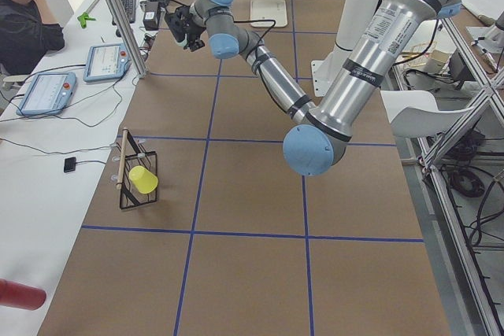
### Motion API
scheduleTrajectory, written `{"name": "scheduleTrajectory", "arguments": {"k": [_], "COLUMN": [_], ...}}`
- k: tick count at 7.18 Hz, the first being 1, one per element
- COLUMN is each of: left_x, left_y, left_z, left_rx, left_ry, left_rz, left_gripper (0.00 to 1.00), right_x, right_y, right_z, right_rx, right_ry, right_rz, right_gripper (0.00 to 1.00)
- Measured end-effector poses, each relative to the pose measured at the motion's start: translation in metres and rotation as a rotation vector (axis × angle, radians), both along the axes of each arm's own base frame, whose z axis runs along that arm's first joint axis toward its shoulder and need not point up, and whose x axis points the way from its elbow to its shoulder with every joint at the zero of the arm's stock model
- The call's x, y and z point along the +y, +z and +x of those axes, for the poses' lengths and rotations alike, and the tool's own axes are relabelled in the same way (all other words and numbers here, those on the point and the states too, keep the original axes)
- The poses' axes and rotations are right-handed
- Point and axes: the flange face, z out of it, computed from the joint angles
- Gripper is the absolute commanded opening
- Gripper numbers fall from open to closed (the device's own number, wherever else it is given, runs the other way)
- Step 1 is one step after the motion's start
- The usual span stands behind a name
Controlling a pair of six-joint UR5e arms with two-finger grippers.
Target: Left arm grabs green cup and hands to right arm on tray
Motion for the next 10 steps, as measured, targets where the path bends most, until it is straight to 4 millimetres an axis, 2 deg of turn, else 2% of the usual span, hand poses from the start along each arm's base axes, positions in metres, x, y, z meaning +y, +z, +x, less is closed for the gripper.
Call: {"name": "scheduleTrajectory", "arguments": {"k": [2, 5, 6, 8, 10], "left_x": [0.015, 0.037, 0.051, 0.081, 0.103], "left_y": [-0.02, -0.032, -0.03, -0.029, -0.023], "left_z": [0.002, 0.031, 0.043, 0.08, 0.107], "left_rx": [0.059, 0.156, 0.229, 0.354, 0.41], "left_ry": [-0.019, -0.096, -0.114, -0.165, -0.195], "left_rz": [0.119, 0.228, 0.255, 0.287, 0.29], "left_gripper": [0.17, 0.15, 0.15, 0.15, 0.15], "right_x": [-0.003, -0.007, -0.01, -0.016, -0.023], "right_y": [-0.011, -0.025, -0.031, -0.046, -0.06], "right_z": [-0.008, -0.013, -0.015, -0.017, -0.017], "right_rx": [-0.02, -0.082, -0.11, -0.146, -0.16], "right_ry": [-0.022, -0.058, -0.073, -0.09, -0.074], "right_rz": [0.022, 0.033, 0.037, 0.048, 0.022], "right_gripper": [0.99, 0.99, 0.99, 0.99, 0.97]}}
